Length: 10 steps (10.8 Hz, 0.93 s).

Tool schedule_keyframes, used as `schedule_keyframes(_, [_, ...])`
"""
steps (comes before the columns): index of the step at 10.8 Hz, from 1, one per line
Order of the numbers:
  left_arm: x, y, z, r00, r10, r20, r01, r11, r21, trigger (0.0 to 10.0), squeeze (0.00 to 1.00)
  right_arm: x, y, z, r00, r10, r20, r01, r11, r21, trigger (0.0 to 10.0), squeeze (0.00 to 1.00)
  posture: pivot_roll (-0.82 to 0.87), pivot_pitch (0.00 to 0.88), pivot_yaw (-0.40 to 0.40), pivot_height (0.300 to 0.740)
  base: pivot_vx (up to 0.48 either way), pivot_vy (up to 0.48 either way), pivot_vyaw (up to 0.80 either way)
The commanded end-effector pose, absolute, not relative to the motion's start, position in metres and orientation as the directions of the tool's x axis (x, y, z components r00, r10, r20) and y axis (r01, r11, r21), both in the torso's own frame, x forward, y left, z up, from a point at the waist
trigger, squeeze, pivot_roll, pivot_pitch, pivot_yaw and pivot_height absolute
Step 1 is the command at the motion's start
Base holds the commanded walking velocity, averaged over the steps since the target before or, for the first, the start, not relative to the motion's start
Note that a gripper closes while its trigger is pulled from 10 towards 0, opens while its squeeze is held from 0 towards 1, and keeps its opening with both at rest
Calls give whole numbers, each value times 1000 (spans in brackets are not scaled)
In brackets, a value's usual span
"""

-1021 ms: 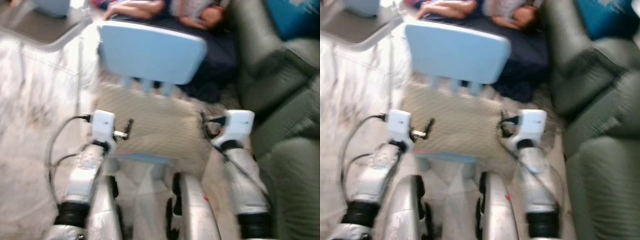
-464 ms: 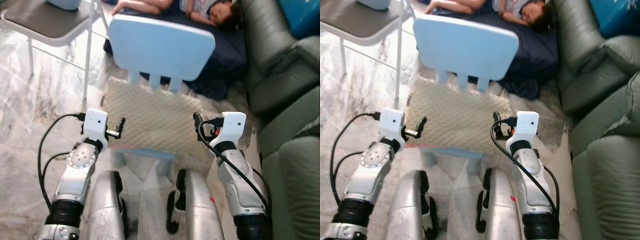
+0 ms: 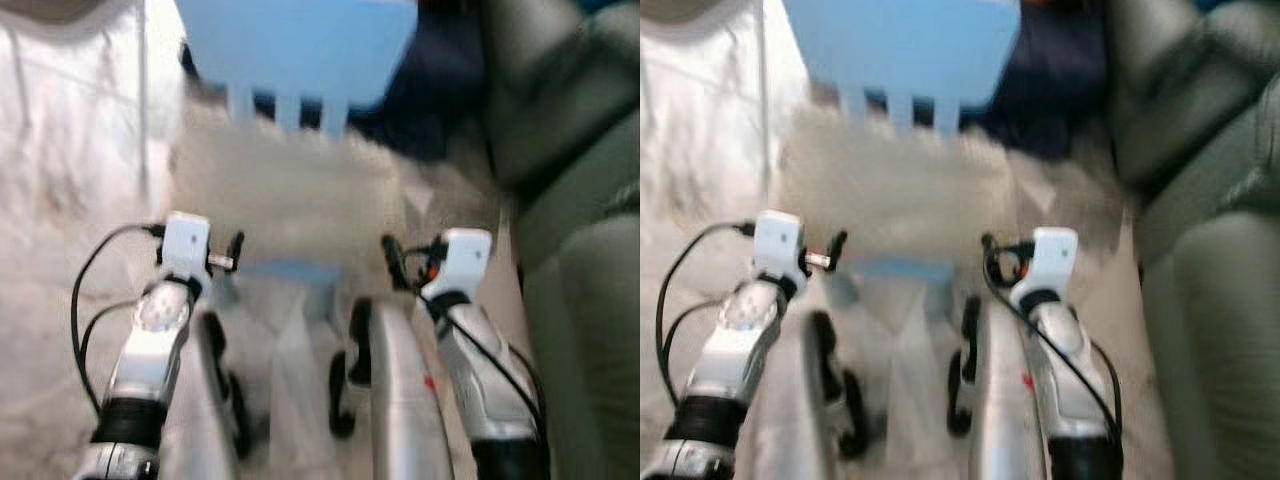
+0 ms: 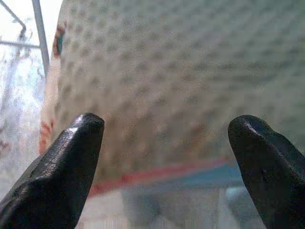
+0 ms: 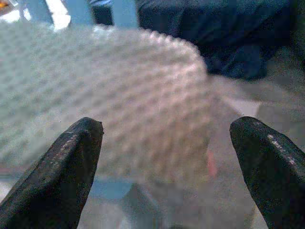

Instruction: Move the pillow to the sofa

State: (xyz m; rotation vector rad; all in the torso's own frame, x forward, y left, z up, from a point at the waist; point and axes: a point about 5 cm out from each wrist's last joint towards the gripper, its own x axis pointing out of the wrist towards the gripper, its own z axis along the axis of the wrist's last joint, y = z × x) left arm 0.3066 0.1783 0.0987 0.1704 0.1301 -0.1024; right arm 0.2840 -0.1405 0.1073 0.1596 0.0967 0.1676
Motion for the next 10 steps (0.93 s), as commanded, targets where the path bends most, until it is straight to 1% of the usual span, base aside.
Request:
schedule_keyframes(1, [308,183,100,989,-63,-133,84,984,160,10000,0,285,-145,107,979,184,-91,-166,971,171,10000,0,-15,349,-86,498,0,0,0])
schedule_keyframes(2, [309,190,102,993,1,-120,20,984,176,10000,0,287,-145,104,967,229,-114,-206,960,189,10000,0,-15,357,-83,498,0,0,0])
schedule_keyframes(3, [312,193,104,993,35,-112,-10,978,210,10000,0,289,-146,105,960,252,-120,-225,953,204,10000,0,-12,370,-81,498,0,0,0])
schedule_keyframes(6, [324,196,102,991,39,-126,-1,957,289,10000,0,308,-147,108,945,301,-130,-271,940,207,10000,0,-7,399,-92,498,0,0,0])
schedule_keyframes(7, [328,198,104,992,45,-120,-9,957,290,10000,0,313,-145,110,939,321,-122,-292,933,210,10000,0,-2,413,-97,498,0,0,0])
schedule_keyframes(8, [337,198,115,994,58,-94,-29,958,287,10000,0,318,-146,119,932,353,-78,-327,915,235,10000,0,4,435,-103,498,0,0,0])
schedule_keyframes(10, [346,203,122,994,82,-75,-57,956,288,10000,0,328,-148,127,930,365,-44,-346,909,234,10000,0,1,464,-105,498,0,0,0])
